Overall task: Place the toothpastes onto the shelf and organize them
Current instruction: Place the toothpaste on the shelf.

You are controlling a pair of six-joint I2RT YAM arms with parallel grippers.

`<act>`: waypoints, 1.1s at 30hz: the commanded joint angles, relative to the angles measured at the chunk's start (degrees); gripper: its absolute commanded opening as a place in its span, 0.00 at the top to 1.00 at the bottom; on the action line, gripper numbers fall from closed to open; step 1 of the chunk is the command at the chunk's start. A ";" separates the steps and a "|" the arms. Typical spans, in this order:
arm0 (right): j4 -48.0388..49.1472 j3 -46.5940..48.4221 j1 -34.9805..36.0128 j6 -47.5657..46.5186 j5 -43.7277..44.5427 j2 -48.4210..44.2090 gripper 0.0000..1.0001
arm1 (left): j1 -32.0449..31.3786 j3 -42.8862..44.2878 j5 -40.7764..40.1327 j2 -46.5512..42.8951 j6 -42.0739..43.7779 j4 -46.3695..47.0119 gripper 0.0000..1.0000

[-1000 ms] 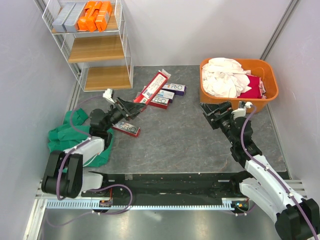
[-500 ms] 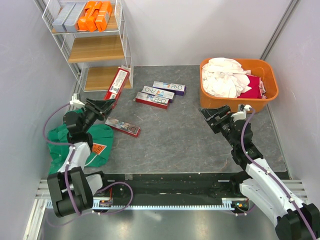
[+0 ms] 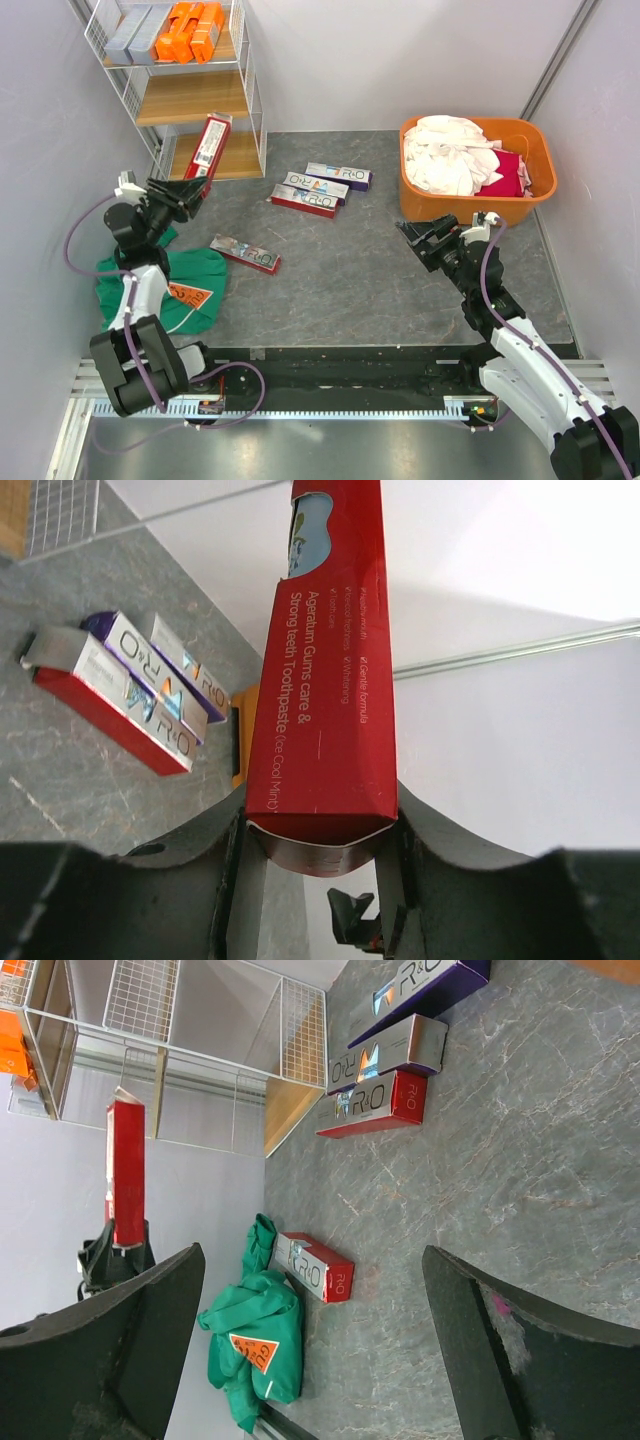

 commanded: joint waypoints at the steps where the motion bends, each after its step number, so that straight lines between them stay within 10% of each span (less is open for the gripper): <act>1: 0.76 -0.79 -0.24 -0.89 -0.32 -0.67 0.02 | 0.48 7.83 -1.53 3.65 0.47 -0.26 0.71; 33: -0.47 -1.06 -0.24 -2.12 -0.93 0.03 0.02 | -1.19 50.99 -14.80 37.67 1.26 -14.59 0.69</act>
